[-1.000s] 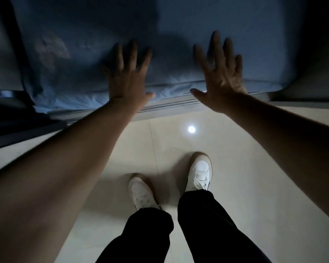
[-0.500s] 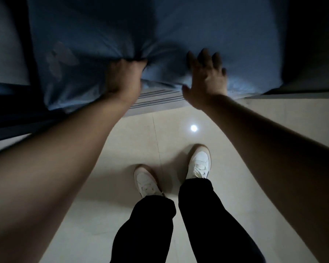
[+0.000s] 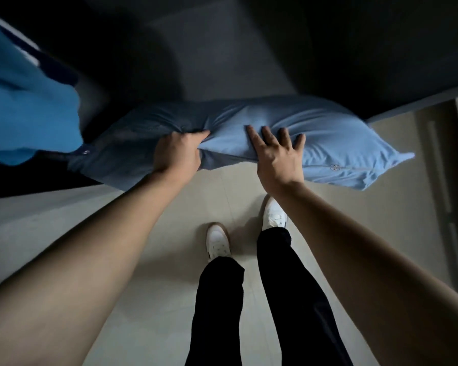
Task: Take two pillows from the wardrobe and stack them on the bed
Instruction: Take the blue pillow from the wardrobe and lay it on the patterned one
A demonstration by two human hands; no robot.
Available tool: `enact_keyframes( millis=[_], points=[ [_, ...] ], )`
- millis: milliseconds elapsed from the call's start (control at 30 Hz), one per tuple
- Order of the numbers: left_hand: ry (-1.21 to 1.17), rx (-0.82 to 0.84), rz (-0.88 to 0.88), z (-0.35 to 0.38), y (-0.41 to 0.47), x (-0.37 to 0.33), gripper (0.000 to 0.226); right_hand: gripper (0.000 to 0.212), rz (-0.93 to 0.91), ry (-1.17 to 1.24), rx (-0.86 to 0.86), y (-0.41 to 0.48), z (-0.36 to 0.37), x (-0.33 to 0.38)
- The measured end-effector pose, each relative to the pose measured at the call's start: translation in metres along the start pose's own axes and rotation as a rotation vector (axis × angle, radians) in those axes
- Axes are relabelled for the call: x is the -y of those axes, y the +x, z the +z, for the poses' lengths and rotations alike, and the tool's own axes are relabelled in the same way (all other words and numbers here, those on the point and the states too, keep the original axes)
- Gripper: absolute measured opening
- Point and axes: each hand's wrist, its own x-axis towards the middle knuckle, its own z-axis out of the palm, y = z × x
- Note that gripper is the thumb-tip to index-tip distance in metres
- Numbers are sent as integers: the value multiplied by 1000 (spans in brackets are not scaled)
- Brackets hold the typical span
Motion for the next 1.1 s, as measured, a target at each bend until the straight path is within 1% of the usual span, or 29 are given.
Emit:
enact_keyframes(
  millis=[200, 267, 367, 467, 600, 633, 667, 700, 733, 767, 800, 867, 967, 1033, 1100],
  points=[
    [-46, -89, 193, -78, -80, -30, 48, 57, -16, 126, -107, -107, -83, 1],
    [-78, -142, 315, -110, -110, -45, 48, 56, 3, 167, -135, -150, -113, 5],
    [-56, -123, 495, -162, -146, -71, 55, 52, 44, 189, -204, -204, -163, 3],
    [-27, -166, 577, -210, -175, -108, 54, 47, 100, 192, -259, -249, -223, -10],
    [-119, -25, 636, -255, -203, -163, 49, 47, 165, 168, -372, -313, -291, -52],
    [-139, 4, 651, -264, -209, -177, 63, 44, 184, 150, -391, -329, -304, -67],
    [-107, 48, 663, -270, -215, -190, 86, 42, 199, 125, -403, -344, -316, -82],
    [-20, 93, 680, -276, -221, -206, 109, 42, 209, 99, -419, -359, -327, -99],
    [91, 120, 700, -280, -226, -223, 125, 43, 215, 74, -442, -373, -338, -115],
    [179, 125, 720, -281, -231, -242, 131, 43, 220, 49, -479, -387, -347, -130],
    [220, 106, 737, -281, -235, -263, 131, 42, 222, 27, -527, -400, -356, -146],
    [216, 11, 763, -277, -244, -312, 120, 40, 225, -12, -623, -430, -372, -178],
    [166, -165, 777, -272, -267, -394, 89, 38, 254, -45, -696, -480, -391, -231],
    [103, -253, 839, -266, -288, -448, 64, 43, 306, -61, -718, -516, -400, -268],
    [71, -340, 906, -261, -307, -500, 43, 51, 389, -20, -715, -549, -408, -305]
  ],
)
